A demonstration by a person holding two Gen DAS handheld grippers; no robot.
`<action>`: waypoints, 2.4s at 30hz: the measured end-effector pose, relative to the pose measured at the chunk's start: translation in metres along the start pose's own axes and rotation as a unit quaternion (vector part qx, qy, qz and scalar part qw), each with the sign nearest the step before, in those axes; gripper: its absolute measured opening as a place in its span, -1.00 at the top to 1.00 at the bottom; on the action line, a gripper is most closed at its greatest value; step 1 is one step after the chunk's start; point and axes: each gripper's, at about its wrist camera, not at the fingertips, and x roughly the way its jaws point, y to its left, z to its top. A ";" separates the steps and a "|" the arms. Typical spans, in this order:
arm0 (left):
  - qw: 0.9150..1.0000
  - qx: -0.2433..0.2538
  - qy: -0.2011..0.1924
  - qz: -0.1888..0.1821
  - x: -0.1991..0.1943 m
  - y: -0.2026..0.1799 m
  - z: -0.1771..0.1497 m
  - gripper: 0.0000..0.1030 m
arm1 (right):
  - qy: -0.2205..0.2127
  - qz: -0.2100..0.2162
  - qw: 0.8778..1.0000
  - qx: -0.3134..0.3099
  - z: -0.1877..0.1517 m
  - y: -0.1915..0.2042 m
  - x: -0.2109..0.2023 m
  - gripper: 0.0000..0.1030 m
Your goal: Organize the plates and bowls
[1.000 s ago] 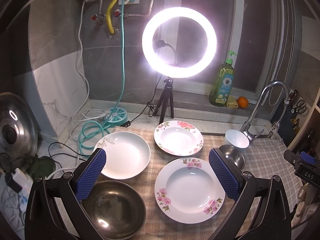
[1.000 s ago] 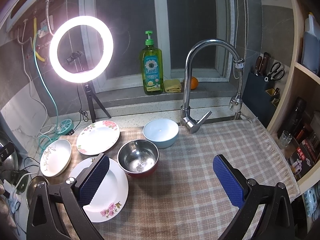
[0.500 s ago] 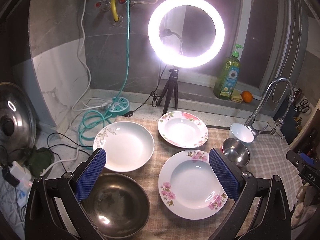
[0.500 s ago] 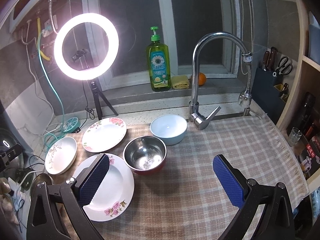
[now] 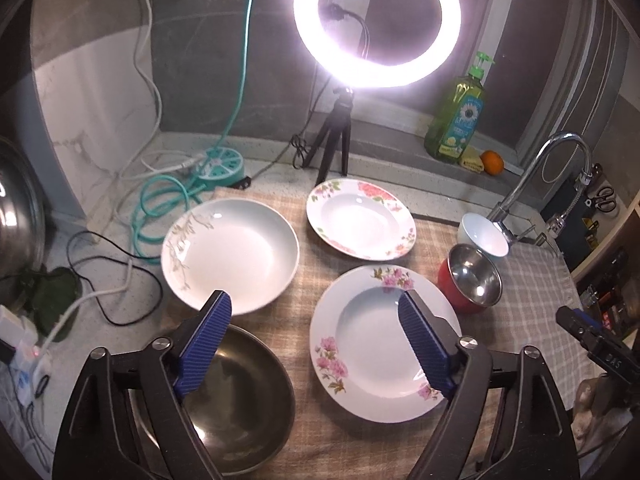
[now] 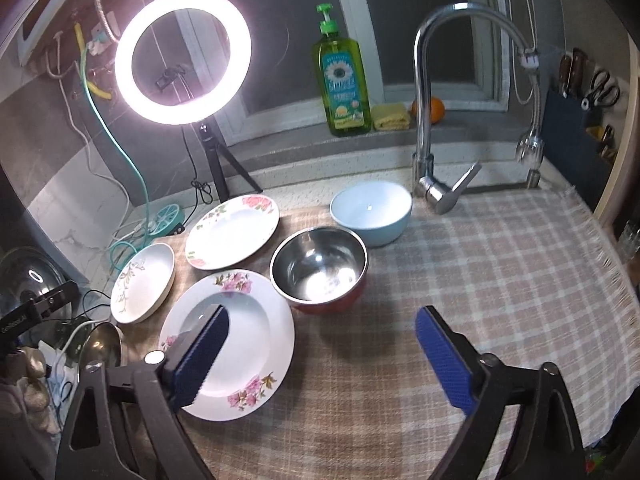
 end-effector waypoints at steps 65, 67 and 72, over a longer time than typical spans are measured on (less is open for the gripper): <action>0.949 0.060 0.300 -0.077 0.169 0.008 0.019 0.61 | 0.196 0.137 0.959 0.154 -0.050 -0.020 0.136 0.78; 0.947 0.057 0.305 -0.080 0.171 0.010 0.018 0.61 | 0.198 0.139 0.958 0.156 -0.051 -0.020 0.138 0.78; 0.947 0.058 0.307 -0.081 0.172 0.010 0.018 0.70 | 0.201 0.144 0.957 0.155 -0.051 -0.017 0.141 0.78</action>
